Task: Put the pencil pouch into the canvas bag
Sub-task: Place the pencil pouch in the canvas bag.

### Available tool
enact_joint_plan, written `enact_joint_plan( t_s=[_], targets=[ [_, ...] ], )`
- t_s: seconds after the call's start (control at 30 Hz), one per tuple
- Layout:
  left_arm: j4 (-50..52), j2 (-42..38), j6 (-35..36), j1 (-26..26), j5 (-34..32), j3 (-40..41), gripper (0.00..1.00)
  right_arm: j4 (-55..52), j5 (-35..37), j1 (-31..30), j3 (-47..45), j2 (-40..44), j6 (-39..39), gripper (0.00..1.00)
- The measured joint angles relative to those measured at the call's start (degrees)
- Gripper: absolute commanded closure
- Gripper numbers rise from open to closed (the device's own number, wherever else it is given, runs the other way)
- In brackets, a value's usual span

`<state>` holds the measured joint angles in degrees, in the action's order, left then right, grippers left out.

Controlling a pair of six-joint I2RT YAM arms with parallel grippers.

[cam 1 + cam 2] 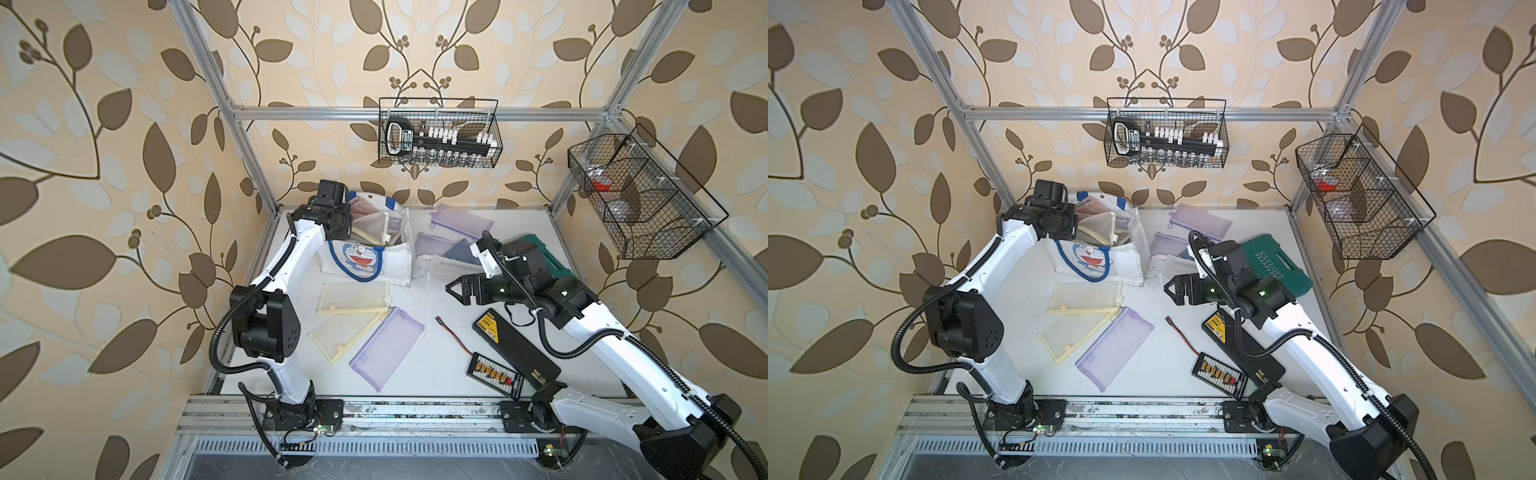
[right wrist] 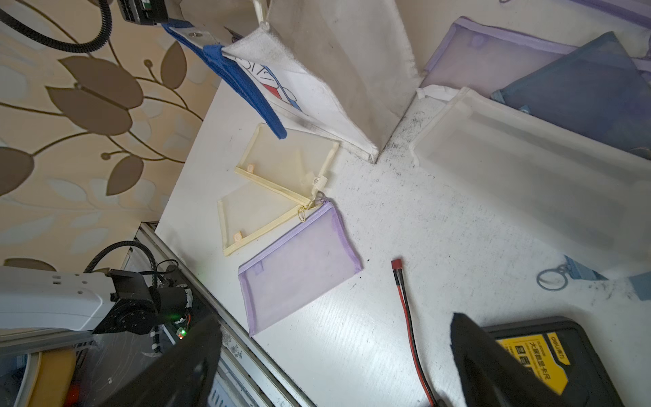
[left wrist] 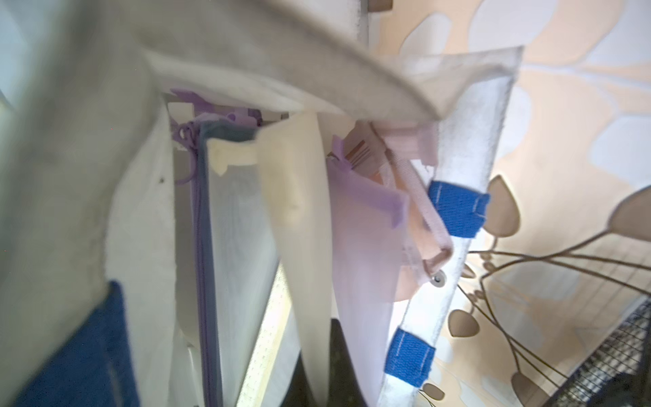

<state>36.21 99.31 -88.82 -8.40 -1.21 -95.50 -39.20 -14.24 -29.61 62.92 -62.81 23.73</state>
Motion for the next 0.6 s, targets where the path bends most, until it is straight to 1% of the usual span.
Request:
enact_joint_plan(
  t_s=[0.17, 0.27, 0.5, 0.6],
  targets=[
    [-1.5, -0.9, -0.4, 2.6, 1.8, -0.1, 1.00, 0.0, -0.2, 0.0, 0.0, 0.0, 0.0, 0.01],
    [-2.3, -1.0, -1.7, 3.3, 3.3, 0.2, 1.00, 0.0, -0.2, 0.0, 0.0, 0.0, 0.0, 0.01],
    [-8.0, -2.6, -7.5, 3.8, 7.5, 8.2, 1.00, 0.0, -0.2, 0.0, 0.0, 0.0, 0.0, 0.01],
    [-10.0, -2.6, -9.2, 4.4, 9.0, 8.9, 1.00, 0.0, -0.2, 0.0, 0.0, 0.0, 0.0, 0.01]
  ],
)
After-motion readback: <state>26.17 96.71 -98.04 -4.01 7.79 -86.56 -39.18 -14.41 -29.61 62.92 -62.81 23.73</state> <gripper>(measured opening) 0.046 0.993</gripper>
